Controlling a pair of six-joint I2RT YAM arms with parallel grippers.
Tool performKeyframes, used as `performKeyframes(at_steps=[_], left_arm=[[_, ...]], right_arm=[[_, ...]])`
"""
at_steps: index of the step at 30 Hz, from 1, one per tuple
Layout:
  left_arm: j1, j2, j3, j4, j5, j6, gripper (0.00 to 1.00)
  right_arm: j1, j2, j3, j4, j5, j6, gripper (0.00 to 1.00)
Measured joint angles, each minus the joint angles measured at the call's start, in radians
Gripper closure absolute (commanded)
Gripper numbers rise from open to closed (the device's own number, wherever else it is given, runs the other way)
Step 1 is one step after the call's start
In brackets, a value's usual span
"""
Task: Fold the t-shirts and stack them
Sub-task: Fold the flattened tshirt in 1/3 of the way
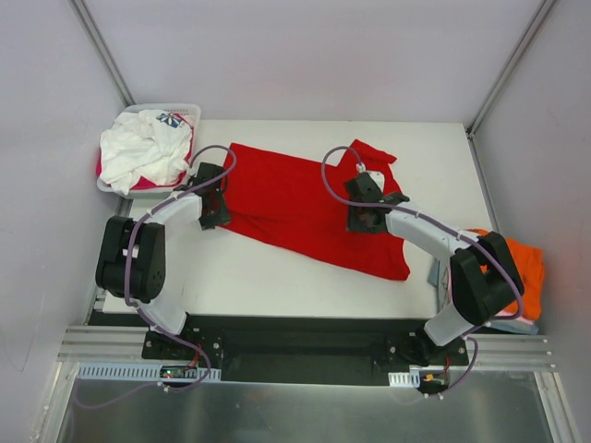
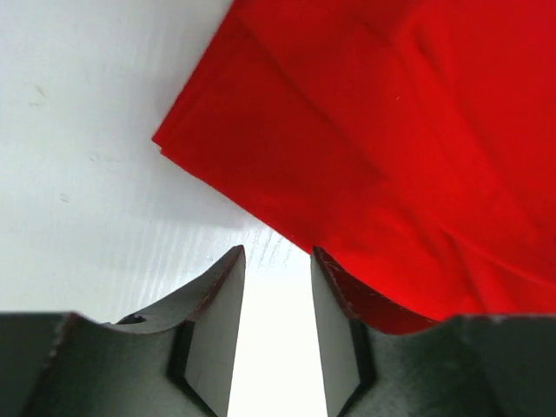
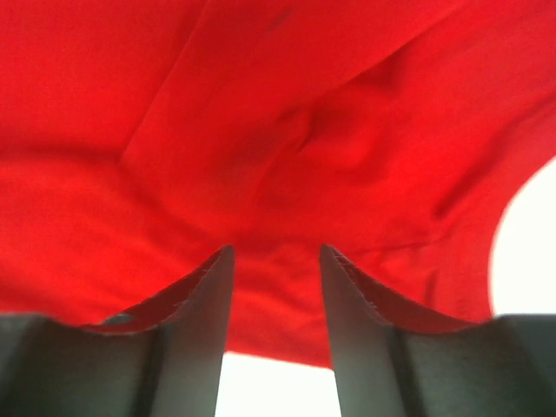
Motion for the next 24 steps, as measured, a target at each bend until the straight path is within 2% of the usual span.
performKeyframes(at_steps=[3, 10, 13, 16, 19, 21, 24], left_arm=[[-0.001, 0.0, -0.029, 0.01, 0.023, -0.005, 0.66], [-0.001, 0.003, -0.019, 0.048, 0.036, -0.003, 0.65], [-0.001, 0.019, -0.017, 0.064, 0.035, -0.004, 0.57], [-0.001, 0.044, -0.019, 0.065, 0.029, -0.006, 0.45], [-0.001, 0.058, -0.027, 0.071, 0.023, -0.01, 0.39], [-0.001, 0.058, -0.031, 0.082, 0.019, -0.014, 0.44], [-0.001, 0.051, -0.045, 0.097, 0.004, -0.018, 0.43]], right_arm=[[0.035, 0.021, -0.007, -0.003, -0.027, 0.005, 0.64], [0.059, 0.089, -0.011, 0.018, -0.085, 0.006, 0.64], [0.071, 0.1, -0.031, 0.054, -0.124, 0.004, 0.62], [0.074, 0.106, -0.055, 0.092, -0.156, 0.001, 0.6], [0.074, 0.127, -0.083, 0.138, -0.182, -0.005, 0.59], [0.074, 0.127, -0.091, 0.162, -0.189, -0.005, 0.59], [0.074, 0.106, -0.125, 0.205, -0.199, -0.003, 0.59]])
